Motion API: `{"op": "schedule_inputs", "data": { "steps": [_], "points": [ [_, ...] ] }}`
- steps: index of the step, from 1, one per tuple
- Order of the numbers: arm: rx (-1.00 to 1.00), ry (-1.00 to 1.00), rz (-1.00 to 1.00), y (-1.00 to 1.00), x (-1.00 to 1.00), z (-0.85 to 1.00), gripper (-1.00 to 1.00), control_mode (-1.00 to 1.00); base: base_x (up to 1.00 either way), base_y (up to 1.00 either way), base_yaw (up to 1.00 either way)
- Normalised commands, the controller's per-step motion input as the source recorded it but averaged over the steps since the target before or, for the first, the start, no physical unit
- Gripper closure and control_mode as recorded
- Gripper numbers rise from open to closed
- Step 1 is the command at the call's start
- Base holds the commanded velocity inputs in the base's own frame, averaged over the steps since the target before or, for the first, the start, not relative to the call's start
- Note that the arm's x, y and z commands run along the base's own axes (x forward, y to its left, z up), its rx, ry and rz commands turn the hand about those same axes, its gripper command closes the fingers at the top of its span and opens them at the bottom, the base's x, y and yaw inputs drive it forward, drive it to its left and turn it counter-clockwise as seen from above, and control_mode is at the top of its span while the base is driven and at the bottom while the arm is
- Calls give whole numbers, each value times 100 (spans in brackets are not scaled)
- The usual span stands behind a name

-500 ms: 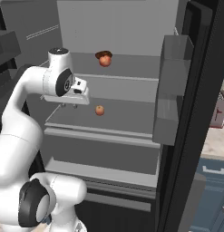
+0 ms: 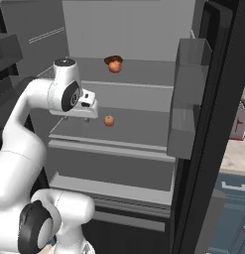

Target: Pick up each peach from the fridge and place one peach on each plate on the dining counter.

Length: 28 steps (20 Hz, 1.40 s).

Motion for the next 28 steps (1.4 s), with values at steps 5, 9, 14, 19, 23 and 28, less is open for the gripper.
{"op": "schedule_inputs", "data": {
  "steps": [5, 9, 14, 19, 23, 28],
  "points": [
    [1, -2, 0, -7, 2, -36, -100, -100, 0, 0, 0],
    [0, 0, 0, -7, 30, -26, -100, -100, 0, 0, 0],
    [0, -1, 0, -5, 57, -16, -100, -100, 0, 0, 0],
    [0, 0, 0, -10, 68, -15, -100, -100, 0, 0, 0],
    [0, 0, 0, -6, 51, -24, -100, -100, 0, 0, 0],
    [0, 0, 0, -2, 52, -35, -100, -100, 0, 0, 0]
  ]
}}
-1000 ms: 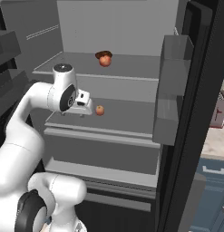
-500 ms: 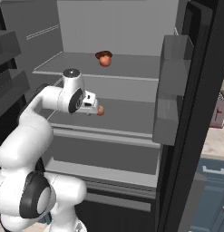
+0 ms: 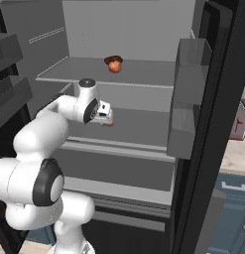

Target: Pick up each peach from the fridge and place one peach on each plate on the dining counter.

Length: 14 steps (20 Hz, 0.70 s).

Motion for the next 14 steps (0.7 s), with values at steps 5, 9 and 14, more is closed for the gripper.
{"op": "schedule_inputs", "data": {
  "steps": [5, 9, 14],
  "points": [
    [0, 0, 0, -3, 53, -27, -100, -100, 0, 0, 0],
    [0, 0, 0, -5, 51, -27, -100, -100, 0, 0, 0],
    [0, 0, 0, -2, 51, -29, -100, -100, 0, 0, 0]
  ]
}}
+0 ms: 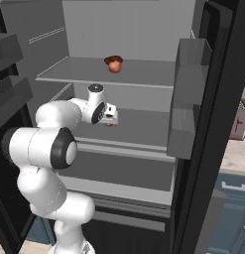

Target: Pick up each peach from the fridge and place one peach on each plate on the dining counter.

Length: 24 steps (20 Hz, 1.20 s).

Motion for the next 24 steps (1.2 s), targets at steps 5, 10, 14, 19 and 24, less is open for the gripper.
{"op": "schedule_inputs", "data": {
  "steps": [5, 10, 14, 19, 24],
  "points": [
    [0, 0, 0, -11, 53, -16, -100, -100, 0, 0, 0],
    [0, 0, 0, -8, 52, -9, -100, -100, 0, 0, 0],
    [0, 0, 0, -5, 53, -6, -100, -100, 0, 0, 0],
    [0, 0, 0, -5, 50, -10, -100, -100, 0, 0, 0],
    [0, 0, 0, -10, 38, -14, -100, -100, 0, 0, 0]
  ]
}}
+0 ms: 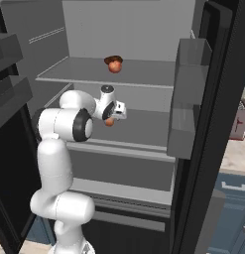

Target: Pick up each peach from the fridge and place one peach on each plate on the dining counter.

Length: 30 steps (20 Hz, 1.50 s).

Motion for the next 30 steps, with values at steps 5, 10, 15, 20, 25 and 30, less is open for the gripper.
{"op": "schedule_inputs", "data": {
  "steps": [5, 10, 15, 20, 25, 30],
  "points": [
    [0, 0, 0, -4, 15, -13, -100, -100, 0, 0, 0],
    [0, 0, 0, 1, -2, -15, -100, -100, 0, 0, 0],
    [0, 0, -4, 17, -7, -13, -100, -100, 0, 0, 0],
    [0, 0, -9, 12, -1, -10, -100, -100, 0, 0, 0],
    [0, 2, -17, 3, -34, 0, -100, -100, 0, 0, 0],
    [0, 1, -17, 14, -51, 0, -100, -100, 0, 0, 0]
  ]
}}
